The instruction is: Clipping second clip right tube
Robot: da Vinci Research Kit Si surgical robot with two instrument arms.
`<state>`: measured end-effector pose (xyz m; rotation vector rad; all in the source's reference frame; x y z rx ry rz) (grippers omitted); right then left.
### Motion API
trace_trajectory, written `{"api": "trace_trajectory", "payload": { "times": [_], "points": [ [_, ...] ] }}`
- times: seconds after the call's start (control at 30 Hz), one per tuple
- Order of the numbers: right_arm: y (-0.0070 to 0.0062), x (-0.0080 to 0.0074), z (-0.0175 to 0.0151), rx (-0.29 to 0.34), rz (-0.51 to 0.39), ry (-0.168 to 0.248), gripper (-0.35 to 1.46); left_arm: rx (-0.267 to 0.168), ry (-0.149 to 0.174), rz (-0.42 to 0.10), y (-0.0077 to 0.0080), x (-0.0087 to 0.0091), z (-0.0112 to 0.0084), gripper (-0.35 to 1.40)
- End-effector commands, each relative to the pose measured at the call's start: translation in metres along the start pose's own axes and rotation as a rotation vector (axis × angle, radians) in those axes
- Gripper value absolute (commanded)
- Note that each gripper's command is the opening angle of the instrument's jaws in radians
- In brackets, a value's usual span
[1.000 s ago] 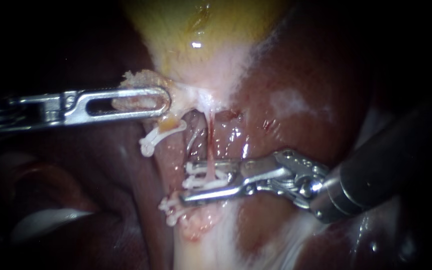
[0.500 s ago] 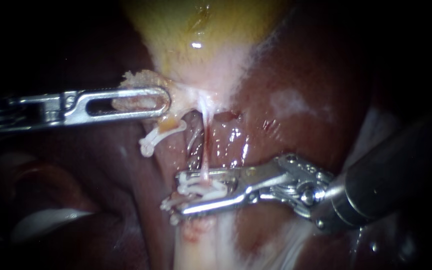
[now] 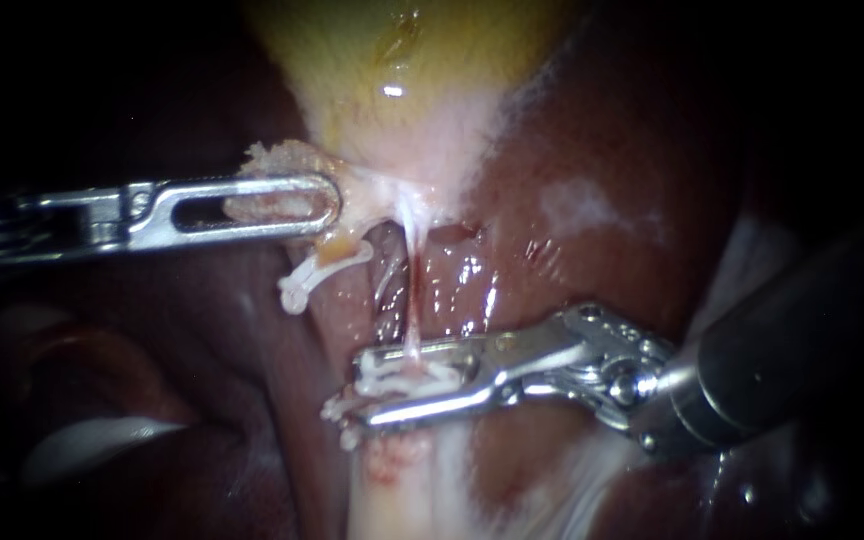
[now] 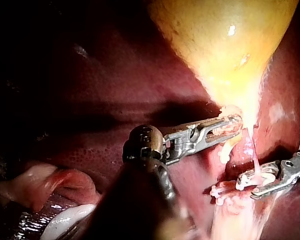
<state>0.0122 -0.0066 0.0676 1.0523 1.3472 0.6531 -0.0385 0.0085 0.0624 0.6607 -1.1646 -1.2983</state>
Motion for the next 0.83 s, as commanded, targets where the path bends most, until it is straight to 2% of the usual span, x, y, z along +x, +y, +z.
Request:
{"api": "trace_trajectory", "payload": {
  "times": [0.03,0.23,0.83],
  "points": [
    [0.0,0.0002,-0.0002,0.001,0.01,-0.009,-0.35,0.0,0.0,0.0,0.0,0.0,0.0,-0.35],
    [0.0007,-0.0002,-0.001,-0.044,0.01,-0.062,-0.35,-0.001,0.0,0.0,0.0,0.0,0.0001,-0.35],
    [0.0006,-0.0002,-0.0009,-0.044,0.01,-0.062,-0.35,-0.001,-0.001,0.0,0.0,0.0001,0.0001,-0.35]
  ]
}}
